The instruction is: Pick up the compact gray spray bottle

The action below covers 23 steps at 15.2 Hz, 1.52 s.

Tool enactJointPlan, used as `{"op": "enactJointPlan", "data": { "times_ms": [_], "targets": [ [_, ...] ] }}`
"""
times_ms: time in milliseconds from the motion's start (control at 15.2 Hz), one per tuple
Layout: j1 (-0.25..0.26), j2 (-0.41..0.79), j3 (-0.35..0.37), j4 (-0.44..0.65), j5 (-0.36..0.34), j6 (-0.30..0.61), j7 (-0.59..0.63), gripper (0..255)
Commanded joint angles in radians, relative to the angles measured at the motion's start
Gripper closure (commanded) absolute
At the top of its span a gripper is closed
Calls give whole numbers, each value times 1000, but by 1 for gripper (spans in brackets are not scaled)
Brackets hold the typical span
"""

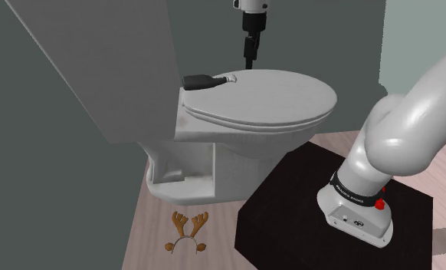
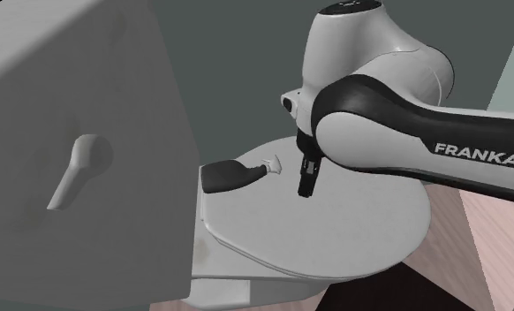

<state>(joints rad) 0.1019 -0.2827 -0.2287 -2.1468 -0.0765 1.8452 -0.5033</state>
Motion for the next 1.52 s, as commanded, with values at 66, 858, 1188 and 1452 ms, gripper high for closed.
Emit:
{"op": "enactJointPlan", "data": {
  "times_ms": [66,858,1188,1452],
  "targets": [
    [15,112,-21,69,37,43,-87,0],
    [8,547,-14,426,207,101,-383,0],
    [7,566,-11,384,215,162,-391,0],
    [7,573,-11,372,217,180,-393,0]
  ]
}}
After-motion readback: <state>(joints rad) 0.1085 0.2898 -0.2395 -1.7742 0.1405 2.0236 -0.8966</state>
